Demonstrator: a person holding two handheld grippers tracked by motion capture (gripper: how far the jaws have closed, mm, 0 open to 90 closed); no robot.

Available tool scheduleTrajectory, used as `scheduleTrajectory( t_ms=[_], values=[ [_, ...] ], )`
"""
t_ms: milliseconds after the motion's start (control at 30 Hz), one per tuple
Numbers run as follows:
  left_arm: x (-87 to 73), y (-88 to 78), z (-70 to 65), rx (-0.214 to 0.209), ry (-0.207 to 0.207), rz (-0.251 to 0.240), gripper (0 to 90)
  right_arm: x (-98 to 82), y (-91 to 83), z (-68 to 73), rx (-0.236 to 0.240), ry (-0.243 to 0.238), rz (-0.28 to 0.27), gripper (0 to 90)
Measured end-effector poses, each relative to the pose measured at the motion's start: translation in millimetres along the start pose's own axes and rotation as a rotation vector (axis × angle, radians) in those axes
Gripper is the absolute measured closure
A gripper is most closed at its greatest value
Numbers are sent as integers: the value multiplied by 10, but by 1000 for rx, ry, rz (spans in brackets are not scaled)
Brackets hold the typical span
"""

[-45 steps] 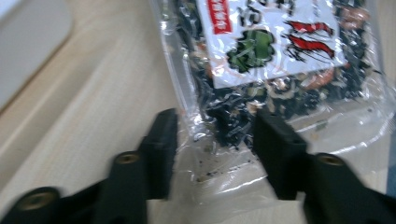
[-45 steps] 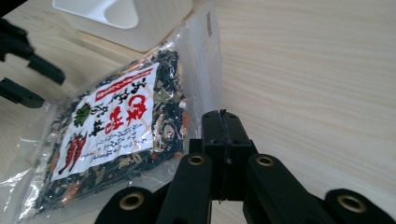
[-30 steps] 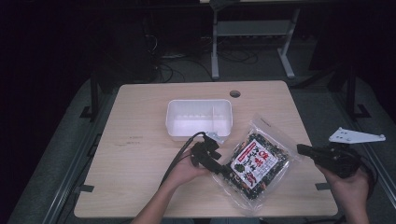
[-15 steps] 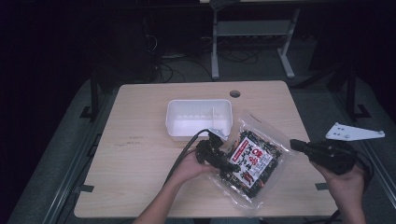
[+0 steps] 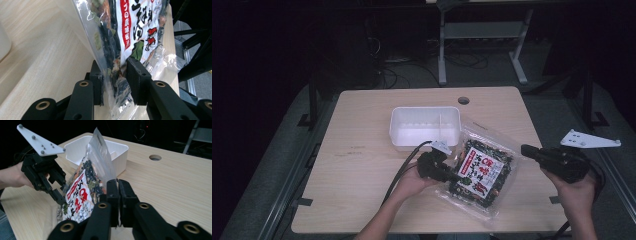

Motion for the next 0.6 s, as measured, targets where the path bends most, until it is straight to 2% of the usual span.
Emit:
scheduleTrajectory(
  t_ms=[33,67,133,167,233,267,333,467,600],
  values=[
    [-1,-4,-5,7,5,3,676,-8,14,-14,-4,2,-2,799],
    [1,-8,-11,17,11,6,675,-22,34,-33,-1,-11,-19,723],
    [4,-17,-26,23,16,5,675,-31,43,-46,1,-9,-25,689],
    [5,-21,-32,28,18,6,675,-49,67,-82,8,17,-25,609],
    [5,-23,-41,35,23,8,674,-69,102,-113,15,39,-25,521],
    [5,-23,-41,35,23,8,674,-69,102,-113,15,39,-25,521],
    [-2,-26,-46,46,26,19,673,-115,163,-159,14,65,-4,448],
    [-6,-34,-56,53,29,25,673,-174,245,-182,30,72,17,427],
    [-4,-34,-59,59,33,24,673,-232,367,-167,80,84,42,416]
  ],
)
Point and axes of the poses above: each handheld gripper's, and its own axes: y roughly forward along the jaws, x roughly out of its top, z roughly to its left, the point moved 6 cm from there along y, roughly forward along the jaws, and after that the axes turned 15 degrees about z, right-handed, at the moved point
